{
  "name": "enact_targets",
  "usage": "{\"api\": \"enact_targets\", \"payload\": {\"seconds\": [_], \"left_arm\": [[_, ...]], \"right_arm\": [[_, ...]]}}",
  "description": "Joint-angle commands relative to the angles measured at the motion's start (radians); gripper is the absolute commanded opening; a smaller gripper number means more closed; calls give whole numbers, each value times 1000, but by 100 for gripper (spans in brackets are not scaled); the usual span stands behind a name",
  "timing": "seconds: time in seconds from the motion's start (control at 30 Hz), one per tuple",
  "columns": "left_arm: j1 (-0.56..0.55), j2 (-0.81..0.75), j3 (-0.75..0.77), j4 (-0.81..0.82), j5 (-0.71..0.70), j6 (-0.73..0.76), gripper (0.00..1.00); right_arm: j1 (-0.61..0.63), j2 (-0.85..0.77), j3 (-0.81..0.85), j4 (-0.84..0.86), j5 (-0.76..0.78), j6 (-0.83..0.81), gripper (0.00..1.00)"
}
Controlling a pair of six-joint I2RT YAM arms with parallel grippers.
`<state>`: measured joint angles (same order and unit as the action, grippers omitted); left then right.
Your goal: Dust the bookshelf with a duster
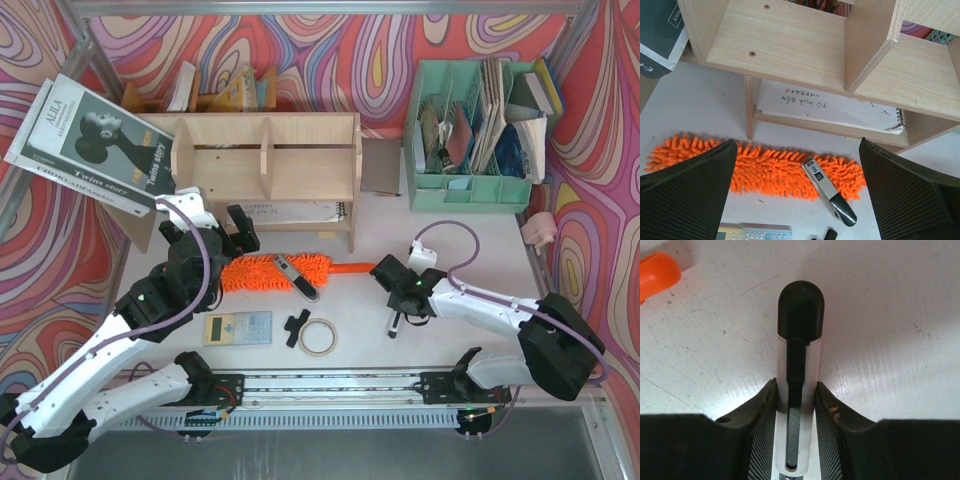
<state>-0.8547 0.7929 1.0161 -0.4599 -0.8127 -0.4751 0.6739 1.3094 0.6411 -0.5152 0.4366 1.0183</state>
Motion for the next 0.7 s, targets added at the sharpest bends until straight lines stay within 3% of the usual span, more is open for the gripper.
{"api": "enact_targets", "payload": {"seconds": [0.0,0.43,0.67], "left_arm": [[4,0,-16,32,-16,1,99],[4,13,-9,41,-8,7,98],[5,0,-11,29,-14,7,98]], "right_arm": [[-3,7,-3,-34,-11,50,33],[-4,36,-2,-115,-26,180,42],[-4,-5,22,-151,13,173,62]]}}
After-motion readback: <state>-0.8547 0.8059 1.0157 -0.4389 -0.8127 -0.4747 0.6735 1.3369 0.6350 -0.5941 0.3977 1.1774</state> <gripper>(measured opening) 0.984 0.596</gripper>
